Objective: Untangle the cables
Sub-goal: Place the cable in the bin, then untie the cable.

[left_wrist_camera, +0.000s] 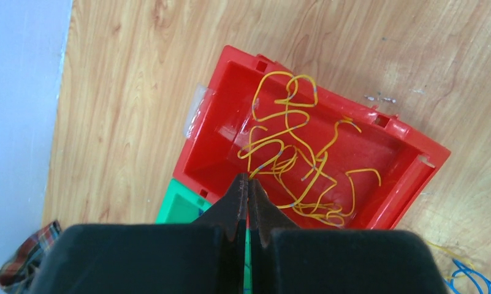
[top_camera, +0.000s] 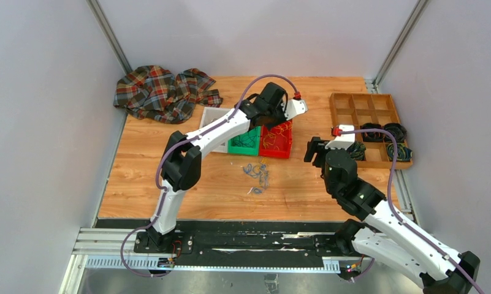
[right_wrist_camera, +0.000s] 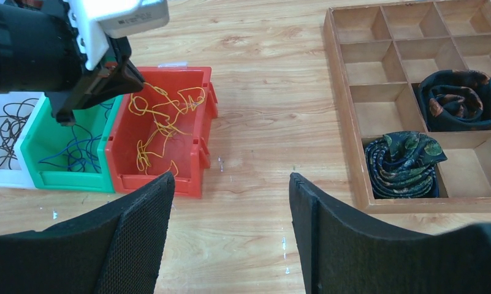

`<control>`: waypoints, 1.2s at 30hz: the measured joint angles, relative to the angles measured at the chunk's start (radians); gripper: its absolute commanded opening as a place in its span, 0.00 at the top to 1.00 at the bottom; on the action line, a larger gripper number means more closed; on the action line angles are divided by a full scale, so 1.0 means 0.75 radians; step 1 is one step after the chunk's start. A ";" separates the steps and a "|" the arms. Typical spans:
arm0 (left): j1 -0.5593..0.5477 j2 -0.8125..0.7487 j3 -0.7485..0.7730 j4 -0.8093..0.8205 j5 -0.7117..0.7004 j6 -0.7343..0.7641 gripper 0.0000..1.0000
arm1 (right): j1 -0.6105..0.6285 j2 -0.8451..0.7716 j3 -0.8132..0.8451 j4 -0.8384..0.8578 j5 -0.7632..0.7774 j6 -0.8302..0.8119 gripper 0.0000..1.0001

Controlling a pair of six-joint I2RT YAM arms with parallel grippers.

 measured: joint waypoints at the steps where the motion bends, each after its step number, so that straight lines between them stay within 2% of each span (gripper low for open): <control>1: -0.002 0.007 -0.005 0.010 0.001 -0.002 1.00 | 0.000 -0.003 -0.002 -0.003 0.000 0.001 0.32; 5: -0.008 0.033 -0.015 0.061 0.007 -0.010 0.97 | 0.000 -0.009 -0.010 -0.020 -0.001 0.006 0.32; 12: -0.007 0.039 -0.044 0.109 0.047 -0.060 0.50 | 0.000 -0.007 -0.014 -0.058 -0.012 0.029 0.32; 14: -0.007 0.039 -0.044 0.107 0.062 -0.063 0.28 | 0.000 -0.004 -0.014 -0.062 -0.018 0.030 0.32; 16: -0.004 0.038 -0.042 0.084 0.087 -0.066 0.19 | 0.000 0.006 -0.014 -0.062 -0.026 0.030 0.32; 19: 0.004 0.025 -0.035 0.013 0.131 -0.061 0.01 | 0.000 0.043 -0.013 -0.058 -0.053 0.030 0.31; 23: 0.029 -0.065 -0.031 -0.140 0.218 -0.069 0.02 | 0.000 0.141 -0.013 -0.030 -0.151 0.030 0.31; 27: 0.094 -0.284 -0.065 -0.294 0.291 -0.074 0.02 | 0.000 0.307 -0.013 0.049 -0.329 0.041 0.31; 31: 0.202 -0.605 -0.276 -0.353 0.347 -0.097 0.02 | 0.001 0.537 -0.012 0.189 -0.558 0.070 0.31; 36: 0.305 -0.871 -0.509 -0.413 0.361 -0.110 0.02 | 0.026 0.856 0.045 0.310 -0.737 0.097 0.34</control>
